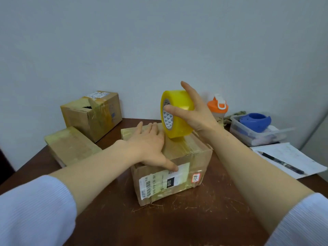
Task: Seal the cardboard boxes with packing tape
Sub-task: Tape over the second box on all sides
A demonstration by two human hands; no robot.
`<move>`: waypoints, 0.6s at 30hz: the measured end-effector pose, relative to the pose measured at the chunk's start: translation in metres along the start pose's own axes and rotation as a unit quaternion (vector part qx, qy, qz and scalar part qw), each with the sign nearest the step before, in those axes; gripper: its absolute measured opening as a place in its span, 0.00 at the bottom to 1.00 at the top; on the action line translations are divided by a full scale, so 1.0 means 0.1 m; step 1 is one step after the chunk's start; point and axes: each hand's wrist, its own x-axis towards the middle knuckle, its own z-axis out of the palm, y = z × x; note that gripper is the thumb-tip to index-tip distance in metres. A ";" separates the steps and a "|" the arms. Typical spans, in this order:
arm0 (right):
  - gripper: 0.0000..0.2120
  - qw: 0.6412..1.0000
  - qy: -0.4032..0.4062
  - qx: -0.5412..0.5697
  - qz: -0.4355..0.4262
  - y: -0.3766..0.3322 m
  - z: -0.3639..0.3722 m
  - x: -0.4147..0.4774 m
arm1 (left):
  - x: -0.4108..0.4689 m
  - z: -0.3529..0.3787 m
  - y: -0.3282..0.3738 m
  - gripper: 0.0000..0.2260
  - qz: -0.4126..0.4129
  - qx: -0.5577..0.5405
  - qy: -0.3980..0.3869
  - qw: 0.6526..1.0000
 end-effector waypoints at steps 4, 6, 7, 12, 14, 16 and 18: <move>0.41 0.998 -0.014 -0.050 -0.032 -0.03 0.00 -0.13 | 0.03 0.09 -0.05 0.57 0.010 -0.063 -0.008 0.998; 0.34 0.994 0.016 -0.095 -0.044 -0.16 -0.01 -0.14 | 0.02 0.09 -0.06 0.57 0.014 -0.066 0.002 0.998; 0.29 0.993 0.038 -0.107 -0.041 -0.25 -0.04 -0.14 | 0.02 0.08 -0.07 0.56 0.015 -0.064 0.003 0.998; 0.17 0.988 0.011 -0.146 0.049 -0.64 -0.32 -0.33 | 0.01 0.04 -0.03 0.56 0.019 -0.042 -0.007 0.999; 0.19 0.986 -0.024 -0.151 0.073 -0.74 -0.40 -0.45 | 0.01 0.02 -0.04 0.57 0.018 -0.039 -0.010 0.999; 0.22 0.981 -0.052 -0.157 0.098 -0.77 -0.42 -0.55 | 0.01 0.01 -0.04 0.57 0.019 -0.031 -0.008 0.999; 0.23 0.977 -0.072 -0.159 0.126 -0.75 -0.40 -0.61 | 0.00 0.01 -0.04 0.57 0.017 -0.026 -0.008 1.000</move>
